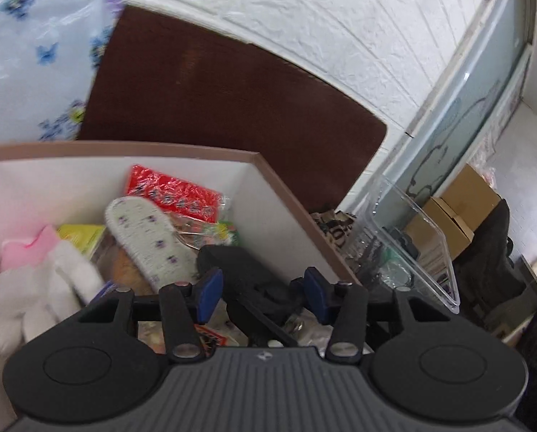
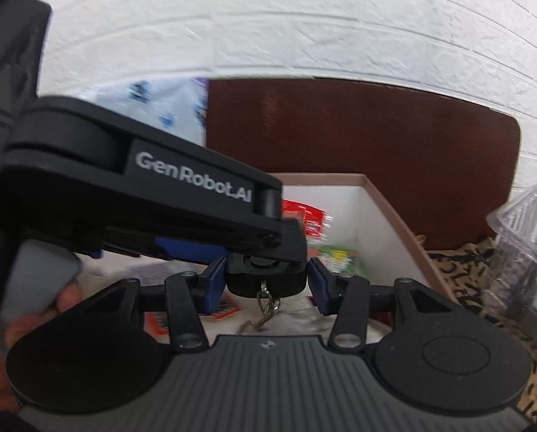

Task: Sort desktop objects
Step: 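Open the left gripper to drop the key fob into the box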

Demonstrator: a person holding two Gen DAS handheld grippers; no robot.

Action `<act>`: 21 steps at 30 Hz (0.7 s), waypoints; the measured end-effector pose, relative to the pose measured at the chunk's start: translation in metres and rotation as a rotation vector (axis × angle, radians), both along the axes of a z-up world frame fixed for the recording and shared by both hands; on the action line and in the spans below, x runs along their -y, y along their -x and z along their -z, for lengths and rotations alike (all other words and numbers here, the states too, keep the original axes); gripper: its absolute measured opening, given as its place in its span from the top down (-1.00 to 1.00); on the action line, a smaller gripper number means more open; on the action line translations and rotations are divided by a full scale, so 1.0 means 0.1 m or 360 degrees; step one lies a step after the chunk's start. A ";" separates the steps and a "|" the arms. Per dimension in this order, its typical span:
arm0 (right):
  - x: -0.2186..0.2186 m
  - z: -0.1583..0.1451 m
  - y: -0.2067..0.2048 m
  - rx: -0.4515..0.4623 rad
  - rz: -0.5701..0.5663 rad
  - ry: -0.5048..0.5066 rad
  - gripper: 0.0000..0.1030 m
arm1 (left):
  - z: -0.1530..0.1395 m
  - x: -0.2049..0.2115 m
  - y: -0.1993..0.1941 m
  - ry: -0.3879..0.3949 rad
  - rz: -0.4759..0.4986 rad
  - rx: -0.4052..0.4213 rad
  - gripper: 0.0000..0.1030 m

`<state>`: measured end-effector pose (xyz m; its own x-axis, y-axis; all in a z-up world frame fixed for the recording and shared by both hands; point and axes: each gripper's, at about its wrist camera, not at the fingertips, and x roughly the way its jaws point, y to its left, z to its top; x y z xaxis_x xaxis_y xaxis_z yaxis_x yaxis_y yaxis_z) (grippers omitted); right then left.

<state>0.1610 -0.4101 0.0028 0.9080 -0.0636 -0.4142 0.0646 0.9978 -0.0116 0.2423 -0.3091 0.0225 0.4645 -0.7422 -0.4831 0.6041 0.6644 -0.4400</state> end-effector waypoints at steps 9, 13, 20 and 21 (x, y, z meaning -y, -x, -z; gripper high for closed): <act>0.18 0.01 0.00 0.0066 0.0117 0.0026 -0.58 | -0.09 -0.14 0.18 -0.0017 -0.0042 0.0131 -0.96; 0.18 0.03 0.13 0.0060 0.0121 -0.0044 -0.67 | -0.09 -0.25 0.24 -0.0054 -0.0079 0.0037 -1.00; 0.10 -0.06 0.48 0.0120 0.0155 -0.0119 -0.74 | -0.19 -0.47 0.68 -0.0123 -0.0188 0.0197 -1.00; 0.08 -0.08 0.51 0.0129 0.0156 -0.0116 -0.75 | -0.22 -0.50 0.75 -0.0137 -0.0211 0.0228 -1.00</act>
<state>0.1100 -0.4178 0.0107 0.9295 -0.1261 -0.3465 0.1596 0.9847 0.0698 0.1676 -0.2588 0.0442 0.6240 -0.6286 -0.4642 0.5610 0.7739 -0.2939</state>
